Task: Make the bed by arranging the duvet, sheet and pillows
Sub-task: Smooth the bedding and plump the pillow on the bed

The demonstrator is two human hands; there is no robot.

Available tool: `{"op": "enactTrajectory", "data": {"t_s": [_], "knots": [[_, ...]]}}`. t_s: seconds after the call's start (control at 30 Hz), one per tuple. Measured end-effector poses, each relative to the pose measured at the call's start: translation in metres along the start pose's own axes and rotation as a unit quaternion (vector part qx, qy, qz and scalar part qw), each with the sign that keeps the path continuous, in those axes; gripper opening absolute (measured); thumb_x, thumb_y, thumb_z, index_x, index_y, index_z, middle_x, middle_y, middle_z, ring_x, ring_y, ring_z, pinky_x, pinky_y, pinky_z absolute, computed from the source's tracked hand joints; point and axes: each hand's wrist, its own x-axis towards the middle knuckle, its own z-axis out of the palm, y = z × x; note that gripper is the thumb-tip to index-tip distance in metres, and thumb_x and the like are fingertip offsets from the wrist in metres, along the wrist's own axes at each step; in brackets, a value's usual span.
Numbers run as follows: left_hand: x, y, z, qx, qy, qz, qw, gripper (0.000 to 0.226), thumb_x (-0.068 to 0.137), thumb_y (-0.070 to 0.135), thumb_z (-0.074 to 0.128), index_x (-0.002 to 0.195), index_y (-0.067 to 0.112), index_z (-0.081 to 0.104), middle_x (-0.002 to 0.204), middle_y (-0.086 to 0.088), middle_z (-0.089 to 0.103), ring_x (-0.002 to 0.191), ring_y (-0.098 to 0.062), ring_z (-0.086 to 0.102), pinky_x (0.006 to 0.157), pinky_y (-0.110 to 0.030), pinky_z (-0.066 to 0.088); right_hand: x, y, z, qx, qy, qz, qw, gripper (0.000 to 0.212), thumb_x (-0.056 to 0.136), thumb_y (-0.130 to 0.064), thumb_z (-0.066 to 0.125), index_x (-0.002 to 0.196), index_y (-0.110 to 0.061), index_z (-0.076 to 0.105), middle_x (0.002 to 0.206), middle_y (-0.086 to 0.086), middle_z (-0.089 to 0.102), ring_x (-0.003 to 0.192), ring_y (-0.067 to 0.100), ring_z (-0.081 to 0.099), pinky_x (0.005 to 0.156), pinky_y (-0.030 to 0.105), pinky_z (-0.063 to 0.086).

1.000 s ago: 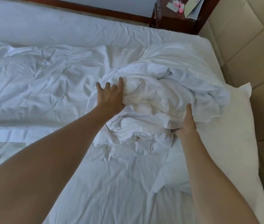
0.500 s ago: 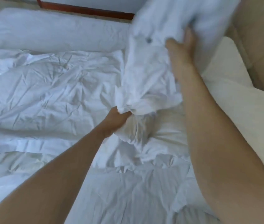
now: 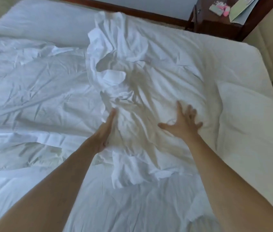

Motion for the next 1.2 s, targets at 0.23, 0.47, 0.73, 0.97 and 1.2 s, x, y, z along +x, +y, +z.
{"op": "enactTrajectory", "data": {"t_s": [0.23,0.47,0.73,0.97,1.2], "knots": [[0.021,-0.026,0.048,0.075,0.180,-0.032,0.980,0.051,0.078,0.016,0.073,0.125,0.004,0.056,0.112,-0.011,0.065,0.097,-0.027,0.066,0.082,-0.039,0.058,-0.014,0.035,0.014,-0.013,0.102,0.009,0.995,0.051,0.094,-0.051,0.056,0.119,-0.006,0.057,0.119,0.017,0.063,0.112,0.037,0.057,0.089,0.044,0.048],[-0.018,0.096,0.080,0.254,0.244,0.336,0.873,0.044,0.072,0.018,0.061,0.111,-0.003,0.061,0.111,-0.014,0.063,0.103,-0.023,0.061,0.083,-0.030,0.051,-0.036,0.030,0.001,0.285,0.325,0.022,0.902,0.032,0.102,-0.030,0.044,0.104,-0.003,0.062,0.101,0.024,0.067,0.097,0.043,0.061,0.080,0.042,0.046],[-0.032,-0.040,-0.032,0.207,0.304,-0.033,0.929,0.026,0.089,0.012,0.055,0.112,-0.001,0.058,0.113,-0.022,0.060,0.076,-0.024,0.054,0.065,-0.033,0.045,-0.035,0.020,0.020,0.114,0.132,-0.077,0.982,0.031,0.103,-0.036,0.041,0.101,-0.009,0.058,0.105,0.017,0.065,0.102,0.039,0.059,0.078,0.042,0.047],[-0.065,-0.032,-0.030,0.077,0.474,0.111,0.870,0.037,0.089,0.018,0.051,0.124,0.006,0.052,0.111,-0.010,0.056,0.103,-0.027,0.055,0.086,-0.037,0.042,-0.037,0.043,0.026,0.074,0.176,-0.121,0.974,0.033,0.105,-0.033,0.039,0.091,-0.007,0.053,0.098,0.019,0.064,0.094,0.039,0.059,0.069,0.039,0.040],[-0.063,-0.012,0.001,0.460,0.330,0.171,0.806,0.048,0.093,0.035,0.062,0.135,0.020,0.045,0.116,-0.020,0.061,0.102,-0.038,0.060,0.081,-0.041,0.051,-0.046,0.047,0.043,0.119,0.246,-0.190,0.943,0.030,0.105,-0.027,0.039,0.092,-0.003,0.053,0.086,0.023,0.063,0.083,0.041,0.058,0.068,0.045,0.043]]}}
